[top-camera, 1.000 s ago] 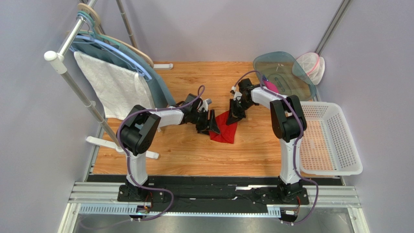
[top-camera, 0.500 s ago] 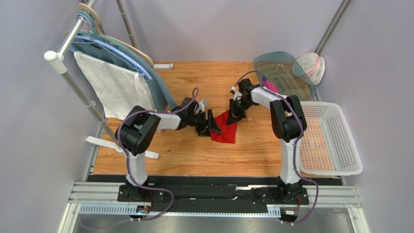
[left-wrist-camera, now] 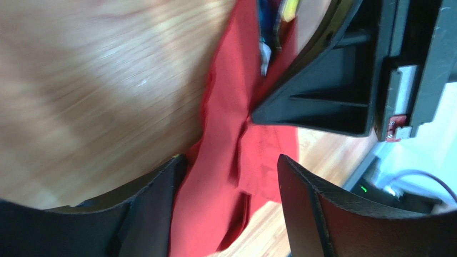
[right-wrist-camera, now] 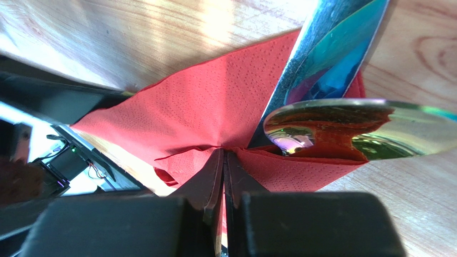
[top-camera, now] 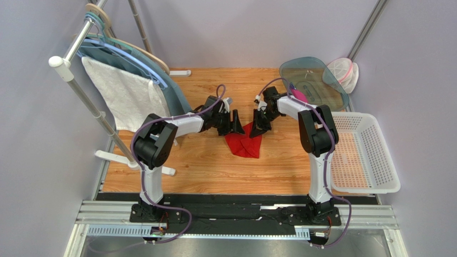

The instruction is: Place the utensils on the paper napkin and roll it up

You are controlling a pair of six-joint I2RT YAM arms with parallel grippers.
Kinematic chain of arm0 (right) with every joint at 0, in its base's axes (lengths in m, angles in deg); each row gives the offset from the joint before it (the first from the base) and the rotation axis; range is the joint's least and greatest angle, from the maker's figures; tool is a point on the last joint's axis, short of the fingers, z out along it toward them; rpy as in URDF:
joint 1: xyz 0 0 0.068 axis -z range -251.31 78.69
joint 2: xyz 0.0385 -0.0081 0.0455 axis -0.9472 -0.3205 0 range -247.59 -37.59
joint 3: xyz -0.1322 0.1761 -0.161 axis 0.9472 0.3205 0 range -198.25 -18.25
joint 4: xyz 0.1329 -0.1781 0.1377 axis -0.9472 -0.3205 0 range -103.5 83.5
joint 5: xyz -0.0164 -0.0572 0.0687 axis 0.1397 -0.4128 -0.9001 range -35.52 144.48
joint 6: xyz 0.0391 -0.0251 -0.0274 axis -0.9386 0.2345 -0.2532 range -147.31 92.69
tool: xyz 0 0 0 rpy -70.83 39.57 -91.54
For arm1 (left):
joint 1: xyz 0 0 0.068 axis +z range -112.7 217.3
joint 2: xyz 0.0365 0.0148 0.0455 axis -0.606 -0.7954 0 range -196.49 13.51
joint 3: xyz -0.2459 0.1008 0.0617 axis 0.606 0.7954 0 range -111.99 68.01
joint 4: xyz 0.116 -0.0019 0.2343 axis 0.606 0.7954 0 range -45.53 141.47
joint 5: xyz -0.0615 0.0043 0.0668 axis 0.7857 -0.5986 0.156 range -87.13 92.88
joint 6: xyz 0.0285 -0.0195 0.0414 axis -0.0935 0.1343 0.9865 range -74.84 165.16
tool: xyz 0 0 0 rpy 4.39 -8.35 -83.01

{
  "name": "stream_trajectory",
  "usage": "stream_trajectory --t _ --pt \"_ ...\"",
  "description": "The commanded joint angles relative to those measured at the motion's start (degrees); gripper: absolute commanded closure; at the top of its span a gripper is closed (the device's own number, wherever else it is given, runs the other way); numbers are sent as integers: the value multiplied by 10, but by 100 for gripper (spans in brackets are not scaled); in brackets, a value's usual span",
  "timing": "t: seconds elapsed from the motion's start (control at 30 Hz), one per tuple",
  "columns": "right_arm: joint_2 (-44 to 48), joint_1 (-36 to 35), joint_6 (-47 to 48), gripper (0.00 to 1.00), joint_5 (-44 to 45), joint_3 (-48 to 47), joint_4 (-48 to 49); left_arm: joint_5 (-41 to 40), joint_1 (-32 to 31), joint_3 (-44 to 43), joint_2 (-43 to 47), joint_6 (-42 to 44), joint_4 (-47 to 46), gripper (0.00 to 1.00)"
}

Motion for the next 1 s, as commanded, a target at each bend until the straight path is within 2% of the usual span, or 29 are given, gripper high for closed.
stream_trajectory --t 0.0,0.23,0.43,0.47,0.67,0.97 --pt "-45 -11 27 99 114 23 8 66 0 -41 -62 42 41 28" --pt "-46 -11 24 99 119 21 6 150 1 -34 -64 37 39 35" --pt "-45 -10 24 99 120 22 6 228 17 14 -21 -11 -26 38" --pt "-45 -10 25 99 120 21 6 245 18 19 -14 -18 -61 38" --pt "-45 -10 24 99 120 20 7 270 19 43 16 -58 -95 39" --pt "-47 -10 24 99 121 16 8 261 17 95 30 -123 -119 31"
